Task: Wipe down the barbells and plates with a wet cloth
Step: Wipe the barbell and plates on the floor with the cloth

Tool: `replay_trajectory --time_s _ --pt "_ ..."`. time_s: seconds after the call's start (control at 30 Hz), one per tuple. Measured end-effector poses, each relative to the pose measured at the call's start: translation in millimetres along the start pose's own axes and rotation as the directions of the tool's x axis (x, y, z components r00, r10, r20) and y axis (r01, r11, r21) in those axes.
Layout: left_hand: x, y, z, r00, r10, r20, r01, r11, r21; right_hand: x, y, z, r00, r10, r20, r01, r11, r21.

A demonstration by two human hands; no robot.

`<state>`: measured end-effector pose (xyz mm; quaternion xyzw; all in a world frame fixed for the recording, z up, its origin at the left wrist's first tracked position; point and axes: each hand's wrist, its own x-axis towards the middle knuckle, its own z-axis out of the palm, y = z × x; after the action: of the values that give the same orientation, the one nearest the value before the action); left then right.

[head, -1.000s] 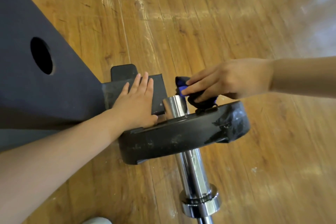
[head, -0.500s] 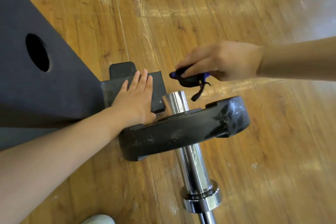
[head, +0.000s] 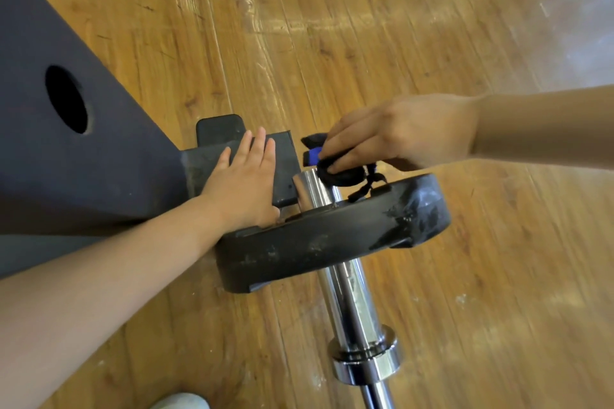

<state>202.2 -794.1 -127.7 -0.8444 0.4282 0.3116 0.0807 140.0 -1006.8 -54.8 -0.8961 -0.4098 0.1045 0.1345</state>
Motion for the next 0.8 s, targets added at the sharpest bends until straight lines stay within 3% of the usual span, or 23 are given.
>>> replay_trajectory --time_s 0.1,0.23,0.43,0.63,0.7,0.8 --pt "0 0 0 1.0 -0.003 0.004 0.003 1.0 -0.002 19 -5 10 0.997 0.073 -0.035 -0.071 0.996 0.044" --pt "-1 0 -1 1.0 -0.004 -0.01 0.004 1.0 -0.018 18 -7 14 0.997 0.056 -0.046 -0.051 0.994 0.099" --pt "0 1 -2 1.0 -0.01 0.02 0.011 0.998 -0.057 11 -3 -15 0.984 -0.176 -0.014 0.176 0.984 -0.027" --pt "-2 0 -1 1.0 -0.003 0.0 0.003 0.995 -0.099 32 -14 -8 0.939 -0.316 0.138 0.318 0.948 0.005" --pt "0 0 0 1.0 -0.004 -0.018 0.003 0.998 -0.064 12 -5 -11 0.943 -0.3 0.144 0.308 0.951 -0.036" --pt "1 0 -1 1.0 0.003 -0.01 -0.004 1.0 -0.028 -9 4 -24 0.978 -0.162 0.129 0.176 0.978 -0.111"
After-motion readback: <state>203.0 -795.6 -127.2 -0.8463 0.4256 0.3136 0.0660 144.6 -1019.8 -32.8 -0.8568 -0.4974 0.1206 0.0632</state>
